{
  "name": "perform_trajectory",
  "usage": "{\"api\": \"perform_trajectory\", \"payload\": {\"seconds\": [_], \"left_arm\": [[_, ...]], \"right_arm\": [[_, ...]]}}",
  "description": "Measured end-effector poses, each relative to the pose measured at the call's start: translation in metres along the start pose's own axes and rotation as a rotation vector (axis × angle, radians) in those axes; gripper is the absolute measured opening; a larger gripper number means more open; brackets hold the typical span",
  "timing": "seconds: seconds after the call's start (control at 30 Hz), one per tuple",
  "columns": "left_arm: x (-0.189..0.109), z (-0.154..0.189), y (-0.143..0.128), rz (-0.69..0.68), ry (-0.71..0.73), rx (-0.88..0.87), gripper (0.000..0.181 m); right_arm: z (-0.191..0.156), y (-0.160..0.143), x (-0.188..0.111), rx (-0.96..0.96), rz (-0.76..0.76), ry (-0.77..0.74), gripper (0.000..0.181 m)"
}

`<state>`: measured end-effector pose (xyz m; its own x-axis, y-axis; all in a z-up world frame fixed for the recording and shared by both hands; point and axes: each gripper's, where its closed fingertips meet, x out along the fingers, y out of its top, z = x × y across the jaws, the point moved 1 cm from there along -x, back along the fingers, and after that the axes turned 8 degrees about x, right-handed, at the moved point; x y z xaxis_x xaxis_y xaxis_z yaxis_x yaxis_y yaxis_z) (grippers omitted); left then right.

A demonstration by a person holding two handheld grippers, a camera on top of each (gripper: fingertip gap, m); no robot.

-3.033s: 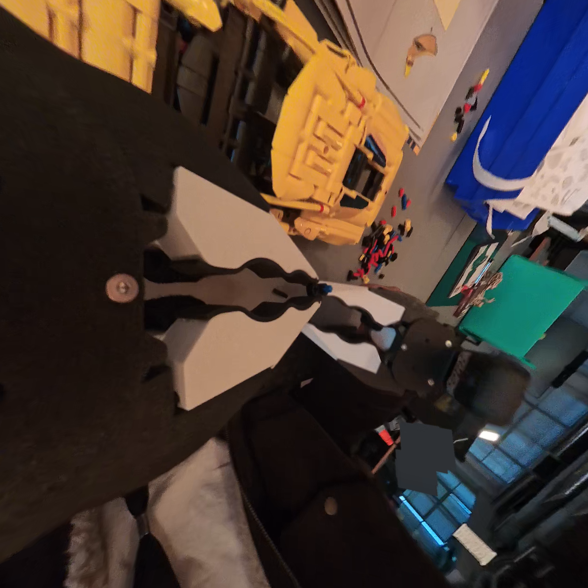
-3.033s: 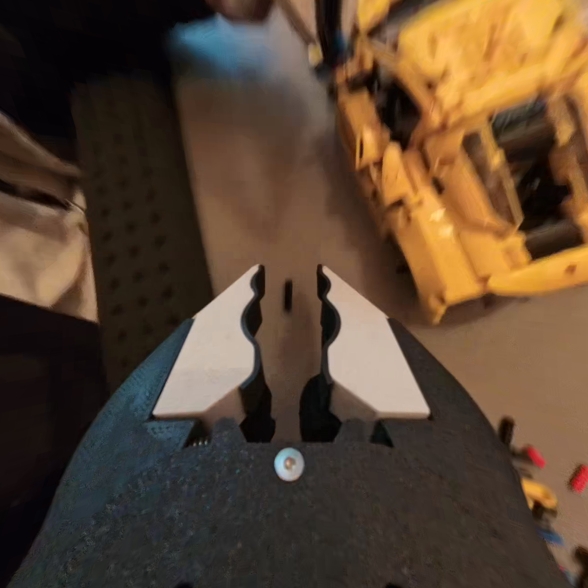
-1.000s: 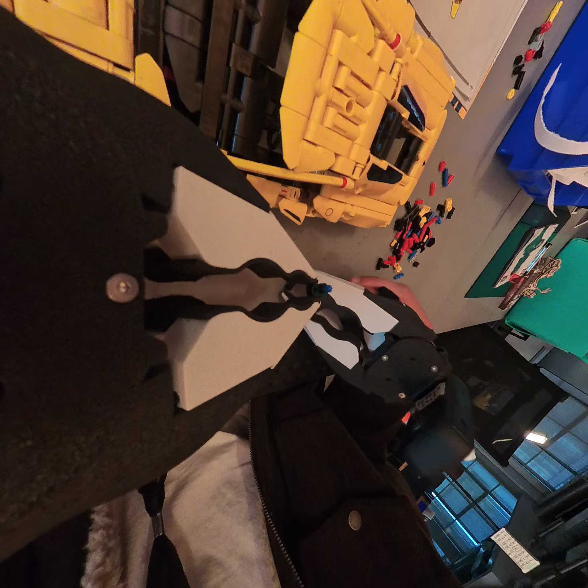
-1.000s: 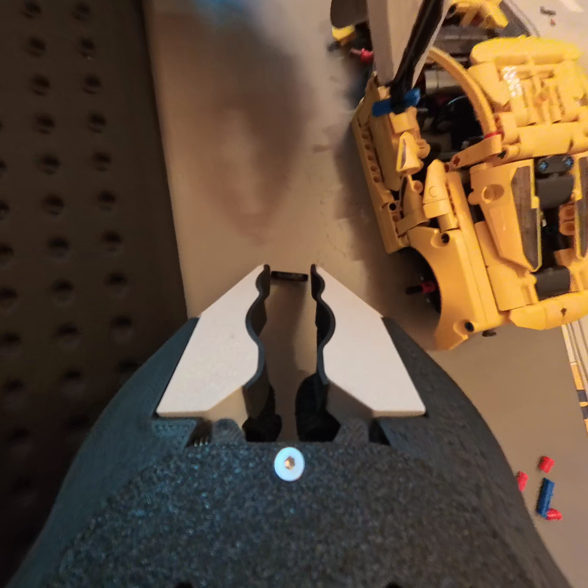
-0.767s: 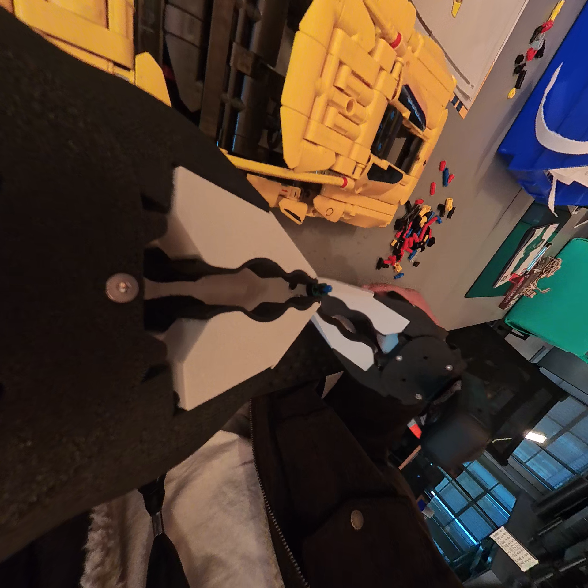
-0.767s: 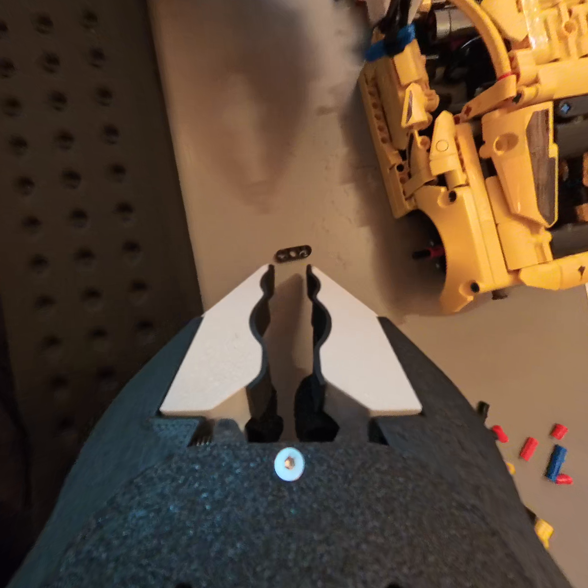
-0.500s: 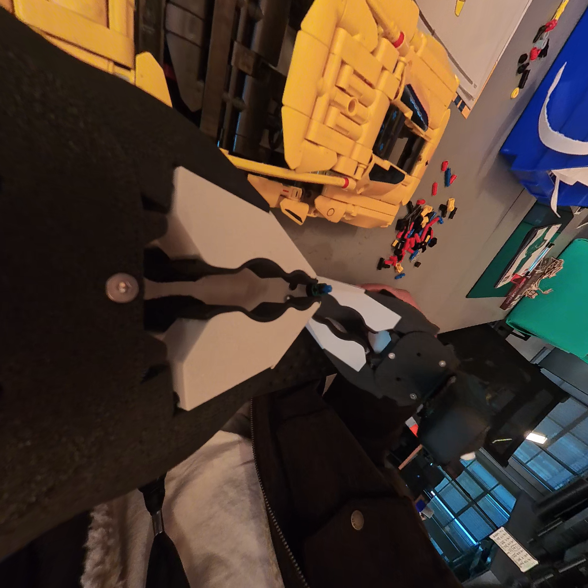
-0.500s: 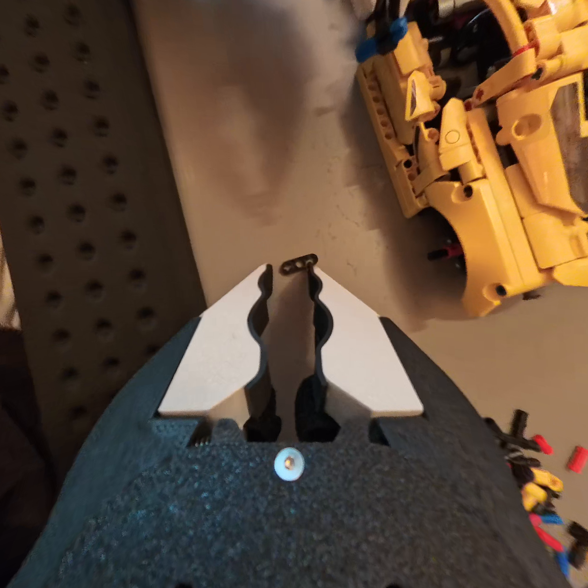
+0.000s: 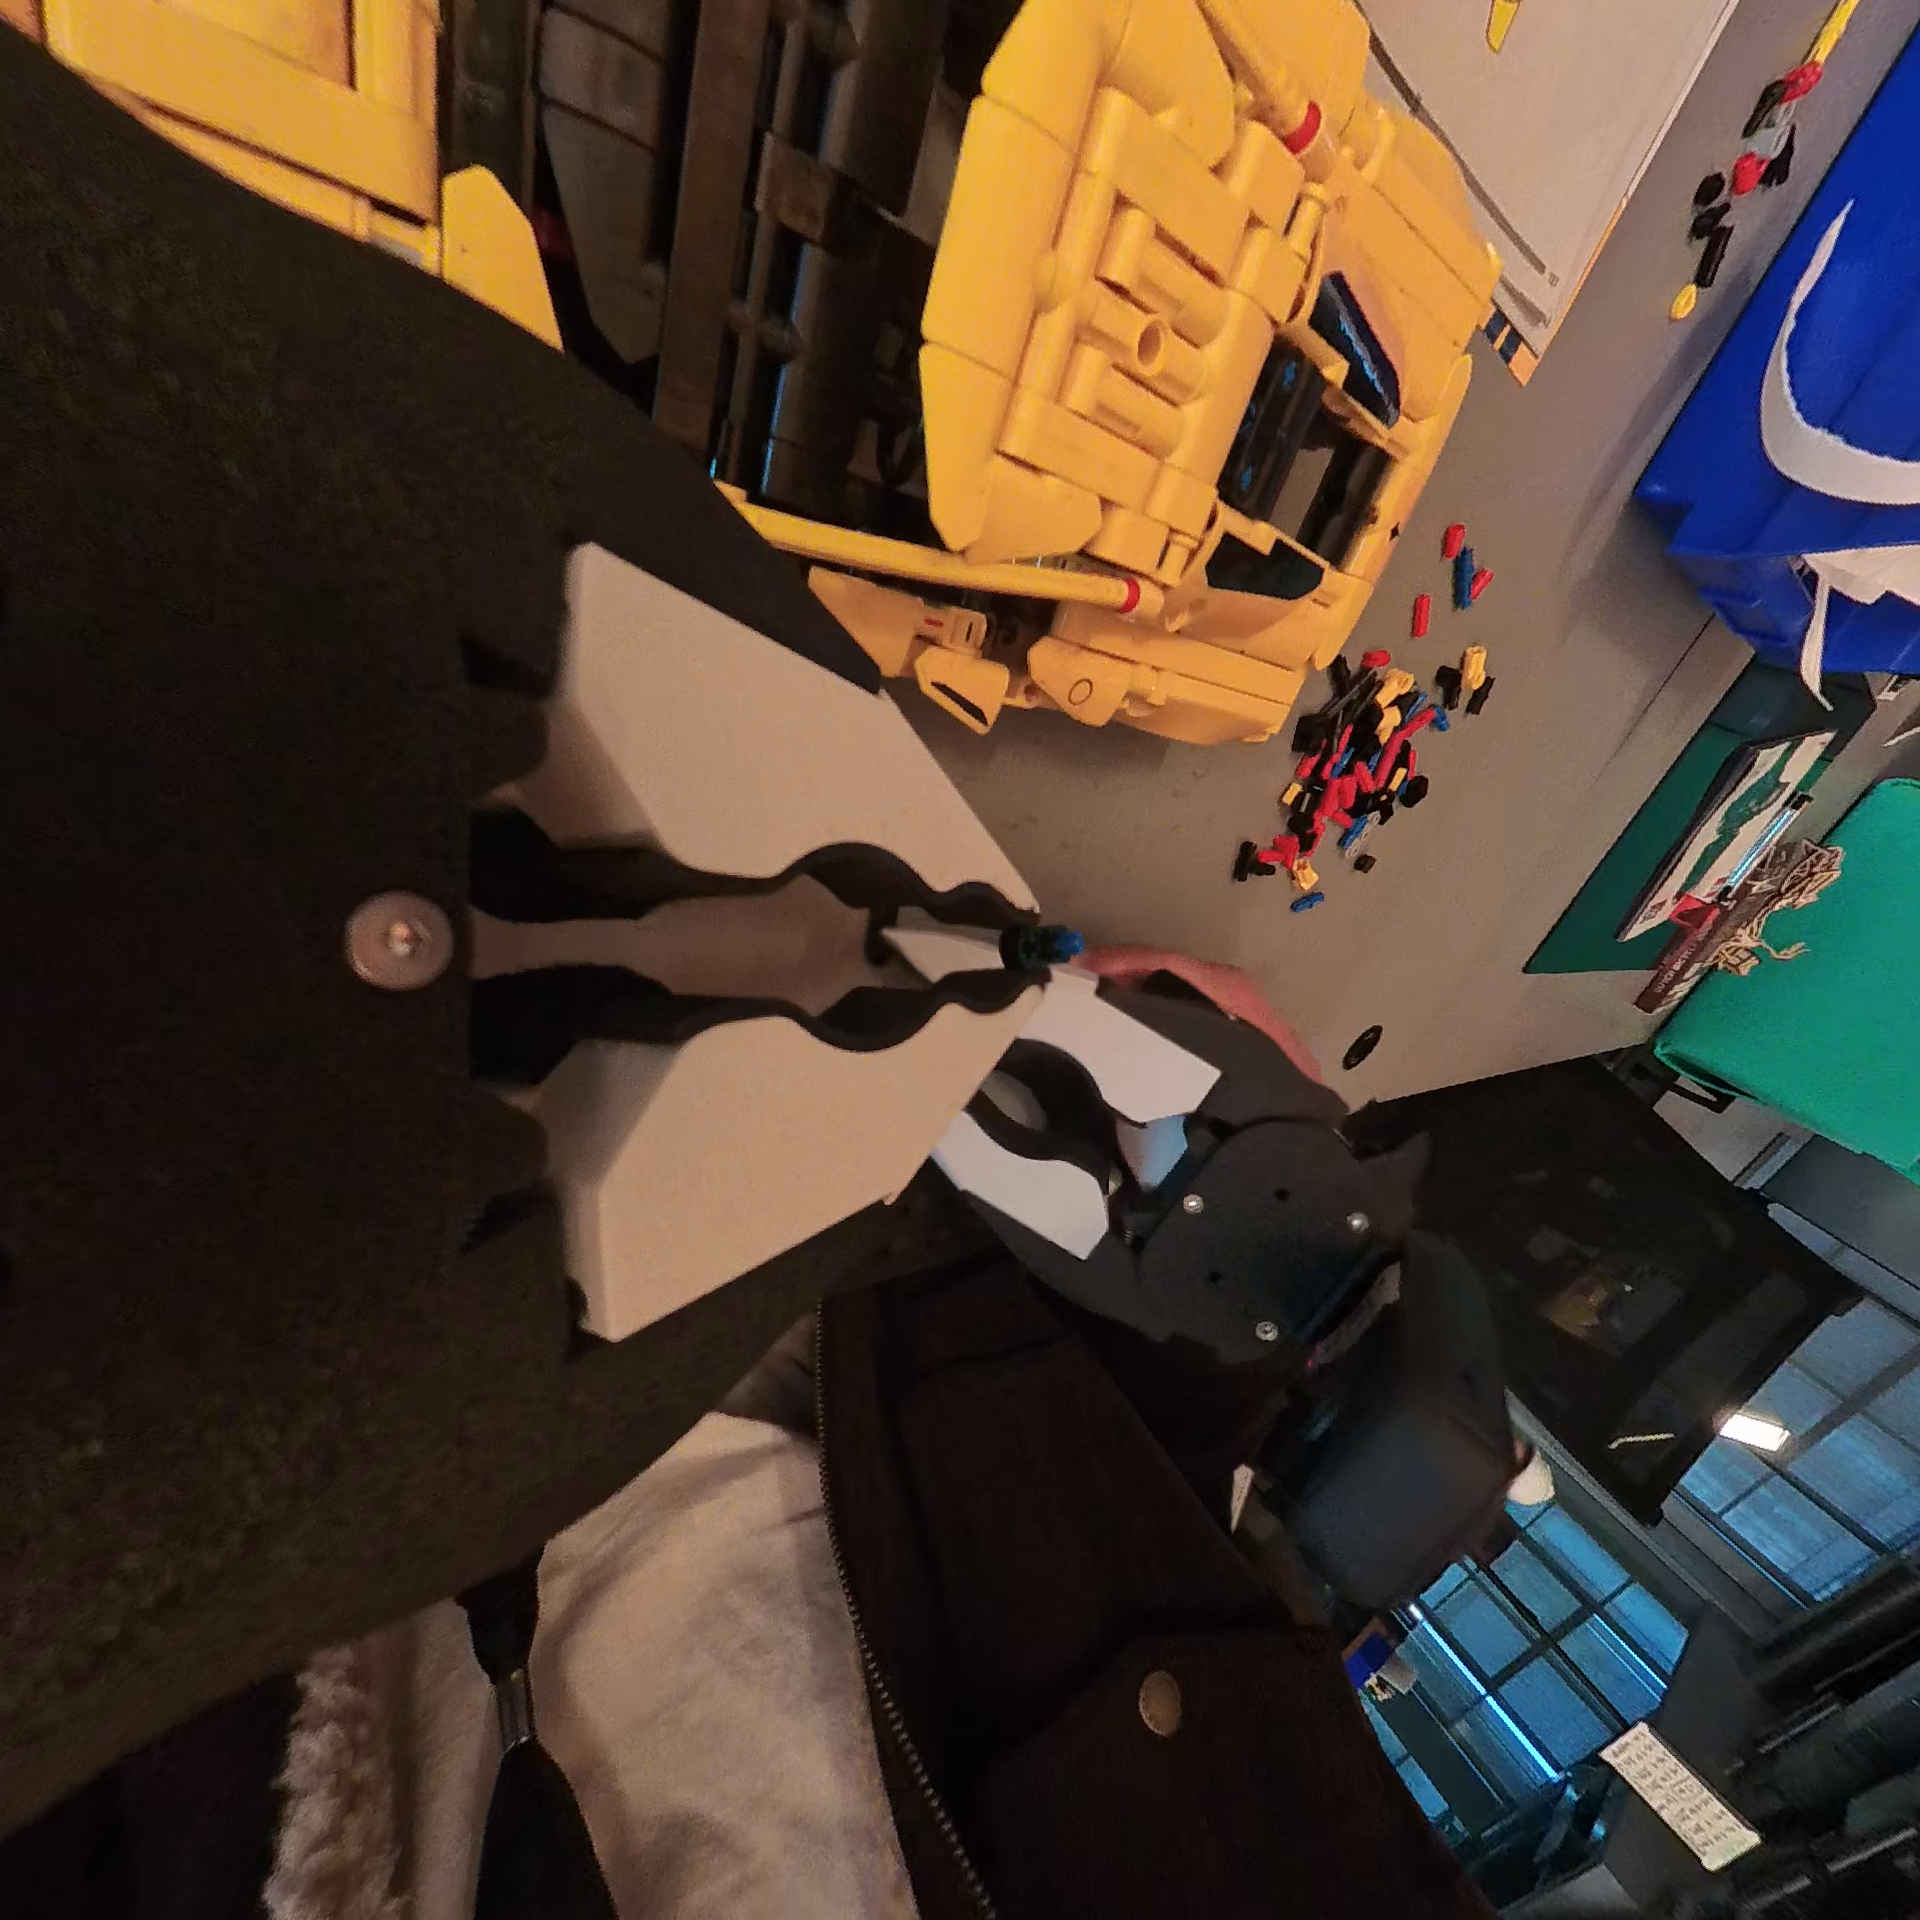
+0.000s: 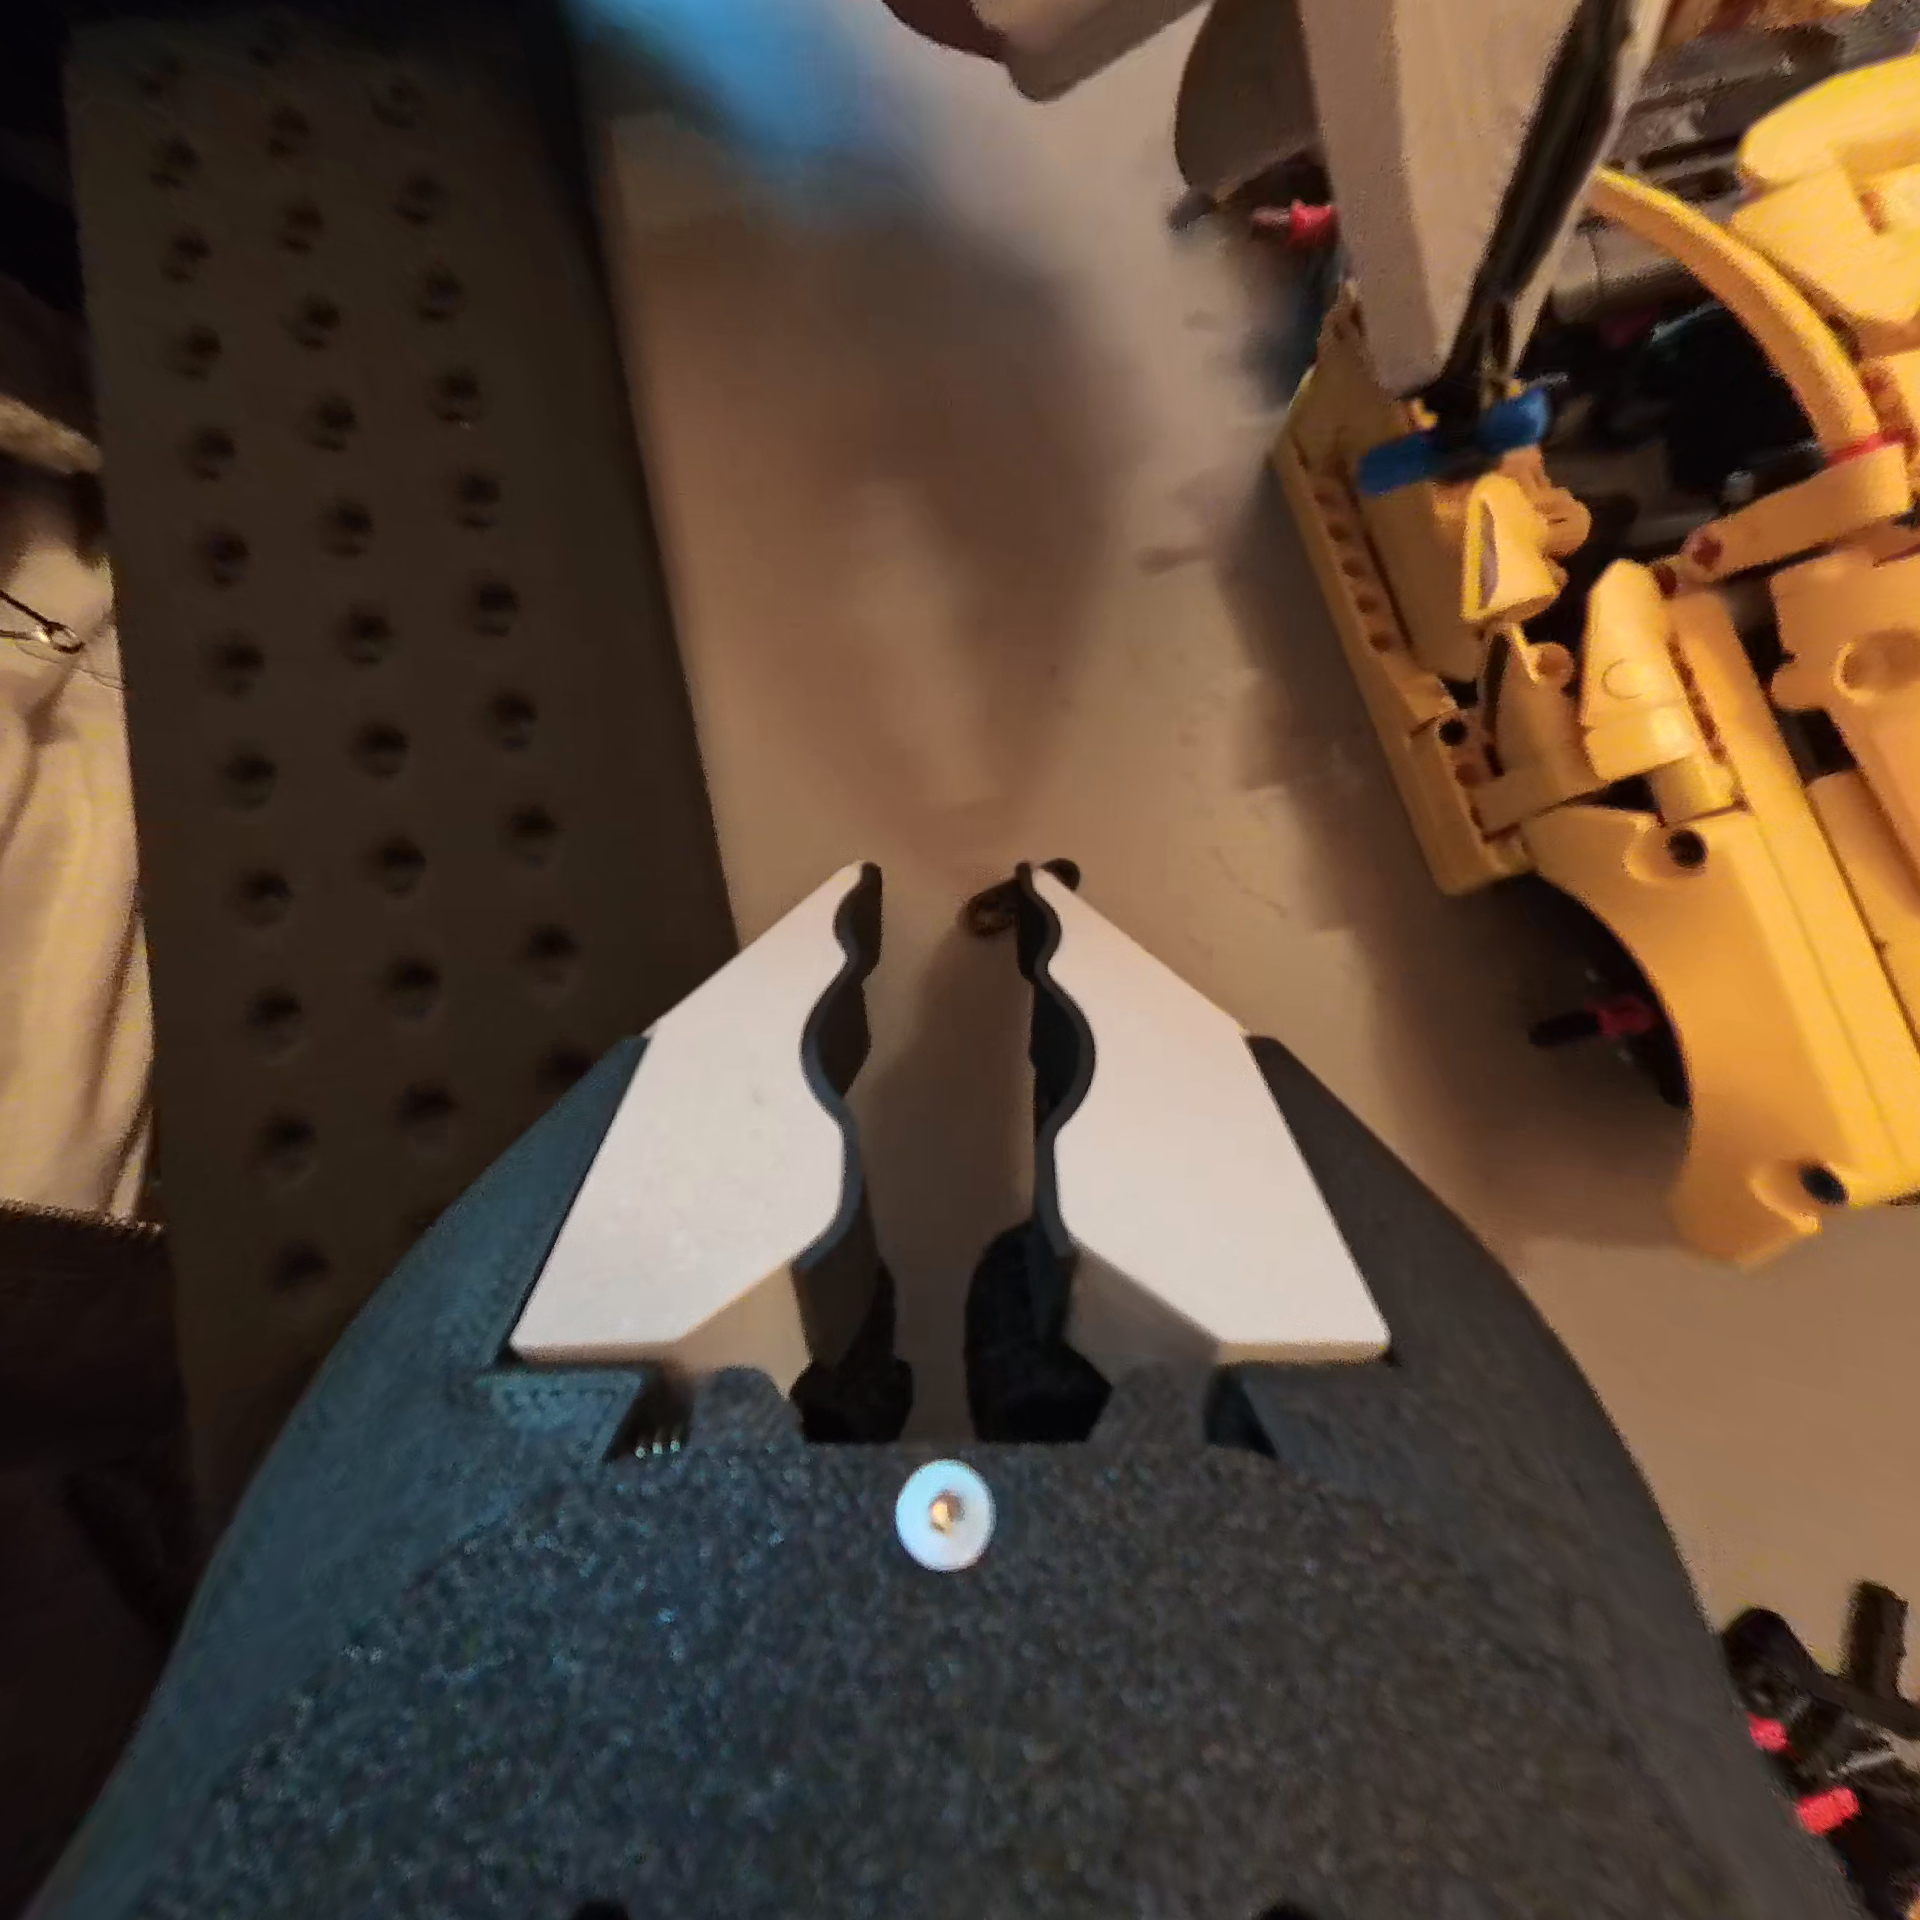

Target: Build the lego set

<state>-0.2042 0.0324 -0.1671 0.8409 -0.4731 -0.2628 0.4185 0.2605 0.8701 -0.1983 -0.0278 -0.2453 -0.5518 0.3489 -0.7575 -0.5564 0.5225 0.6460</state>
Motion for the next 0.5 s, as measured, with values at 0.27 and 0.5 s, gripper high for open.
{"api": "perform_trajectory", "payload": {"seconds": [0.27,0.5], "left_arm": [[0.000,0.000,0.000,0.003,-0.002,-0.001,0.007],[-0.001,0.000,0.001,0.008,0.001,-0.005,0.007]], "right_arm": [[0.015,-0.004,-0.005,0.070,-0.081,-0.131,0.025],[0.016,0.002,0.000,0.121,-0.083,-0.169,0.023]]}}
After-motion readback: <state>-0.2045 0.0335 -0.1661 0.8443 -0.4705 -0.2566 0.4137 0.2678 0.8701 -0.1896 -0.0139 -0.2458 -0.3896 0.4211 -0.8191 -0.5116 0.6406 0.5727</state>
